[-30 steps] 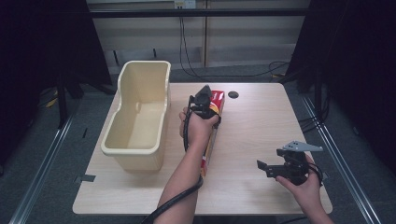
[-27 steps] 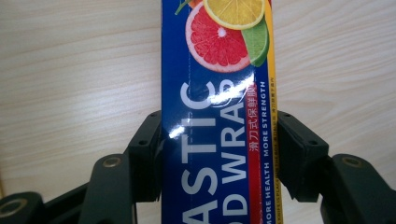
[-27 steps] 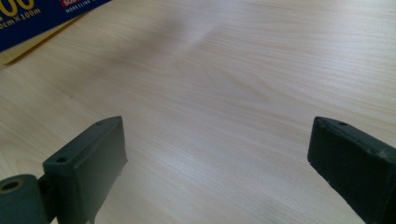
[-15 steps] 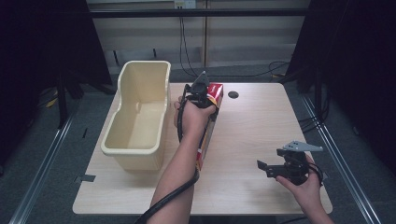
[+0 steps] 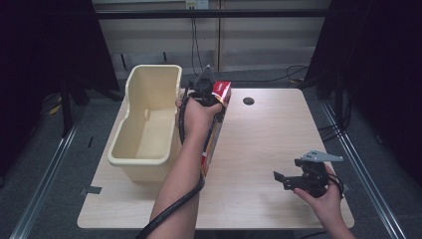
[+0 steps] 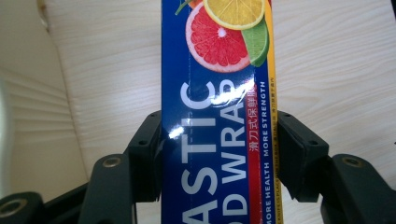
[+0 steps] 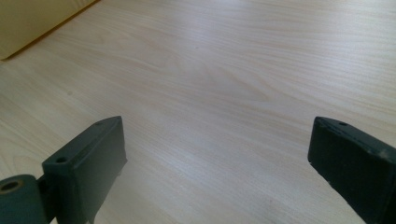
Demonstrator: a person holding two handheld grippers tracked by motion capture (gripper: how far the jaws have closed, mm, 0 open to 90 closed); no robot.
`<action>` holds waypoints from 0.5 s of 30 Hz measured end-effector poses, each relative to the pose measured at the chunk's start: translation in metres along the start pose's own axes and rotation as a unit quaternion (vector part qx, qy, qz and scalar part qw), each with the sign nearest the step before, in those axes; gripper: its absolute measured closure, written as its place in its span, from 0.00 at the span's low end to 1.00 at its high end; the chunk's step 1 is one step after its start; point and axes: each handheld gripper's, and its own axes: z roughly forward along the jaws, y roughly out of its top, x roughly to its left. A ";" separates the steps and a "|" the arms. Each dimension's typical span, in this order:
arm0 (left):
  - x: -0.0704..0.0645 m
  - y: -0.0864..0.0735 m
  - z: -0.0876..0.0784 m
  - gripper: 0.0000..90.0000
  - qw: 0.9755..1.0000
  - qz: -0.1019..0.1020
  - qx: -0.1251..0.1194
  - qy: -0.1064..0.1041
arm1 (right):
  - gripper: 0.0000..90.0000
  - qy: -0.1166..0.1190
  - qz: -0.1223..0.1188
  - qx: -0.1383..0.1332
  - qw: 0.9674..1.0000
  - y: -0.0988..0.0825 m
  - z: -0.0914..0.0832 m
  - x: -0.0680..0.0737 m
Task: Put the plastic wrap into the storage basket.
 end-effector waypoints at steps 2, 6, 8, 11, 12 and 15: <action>0.002 0.001 -0.005 0.46 1.000 -0.001 0.002 -0.002 | 0.04 0.001 0.000 -0.001 1.000 0.000 0.000 0.000; 0.004 0.002 -0.014 0.46 1.000 -0.003 0.000 0.005 | 0.04 0.000 -0.001 -0.001 1.000 0.000 -0.001 0.000; 0.006 0.002 -0.019 0.46 1.000 -0.003 -0.002 0.005 | 0.04 -0.001 -0.002 0.002 1.000 0.001 -0.001 0.000; 0.009 0.002 -0.025 0.46 1.000 -0.010 -0.003 0.006 | 0.04 0.001 -0.004 0.001 1.000 0.001 -0.001 0.001; 0.010 0.002 -0.027 0.46 1.000 -0.011 -0.004 0.007 | 0.04 0.000 -0.006 0.001 1.000 0.001 -0.001 0.001; 0.013 0.002 -0.032 0.46 1.000 -0.012 -0.004 0.007 | 0.04 0.000 -0.007 0.001 1.000 0.001 -0.001 0.001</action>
